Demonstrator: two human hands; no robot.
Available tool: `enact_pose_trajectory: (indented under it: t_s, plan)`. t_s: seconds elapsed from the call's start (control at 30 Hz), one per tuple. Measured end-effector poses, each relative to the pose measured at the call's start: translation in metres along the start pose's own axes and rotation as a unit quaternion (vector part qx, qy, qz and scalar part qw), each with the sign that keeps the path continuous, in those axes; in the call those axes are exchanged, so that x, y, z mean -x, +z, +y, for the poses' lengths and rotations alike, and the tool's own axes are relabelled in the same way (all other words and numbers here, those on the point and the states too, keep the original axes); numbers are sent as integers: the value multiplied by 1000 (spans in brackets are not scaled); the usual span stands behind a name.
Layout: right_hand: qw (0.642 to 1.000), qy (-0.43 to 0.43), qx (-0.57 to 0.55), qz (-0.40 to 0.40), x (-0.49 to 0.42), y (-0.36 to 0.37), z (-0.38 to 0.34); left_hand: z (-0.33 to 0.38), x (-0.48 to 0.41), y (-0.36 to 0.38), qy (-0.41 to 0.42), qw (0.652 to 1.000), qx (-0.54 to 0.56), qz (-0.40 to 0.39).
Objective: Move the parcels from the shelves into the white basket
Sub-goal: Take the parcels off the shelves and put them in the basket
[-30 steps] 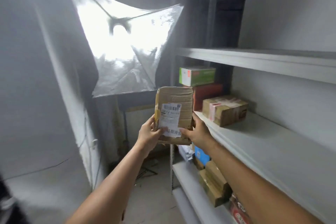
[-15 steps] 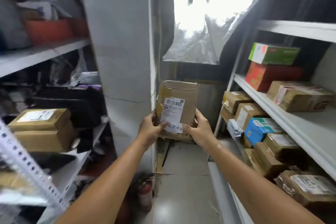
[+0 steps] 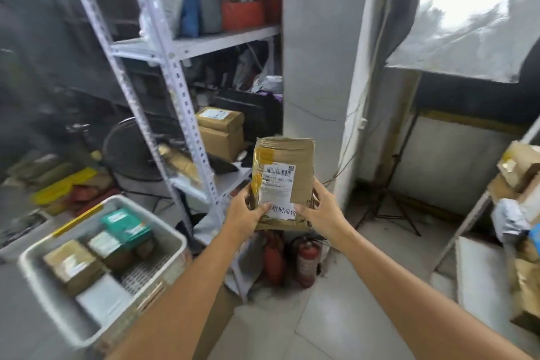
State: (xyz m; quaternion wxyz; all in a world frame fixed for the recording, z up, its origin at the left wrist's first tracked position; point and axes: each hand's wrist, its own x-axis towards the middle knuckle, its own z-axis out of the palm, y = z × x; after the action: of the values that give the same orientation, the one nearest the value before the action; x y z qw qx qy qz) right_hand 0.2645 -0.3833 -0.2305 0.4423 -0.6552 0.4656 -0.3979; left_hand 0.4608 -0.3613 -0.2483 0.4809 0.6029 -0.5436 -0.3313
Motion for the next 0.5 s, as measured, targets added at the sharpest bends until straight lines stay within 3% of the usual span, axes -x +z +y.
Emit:
enact_pose_trajectory:
  t_s: [0.27, 0.5]
  plan:
    - [985, 31, -14, -168, 45, 124, 20, -68, 116, -83, -143, 979, 22, 140]
    - [953, 24, -17, -300, 39, 265, 31, -143, 164, -178, -237, 944, 32, 227]
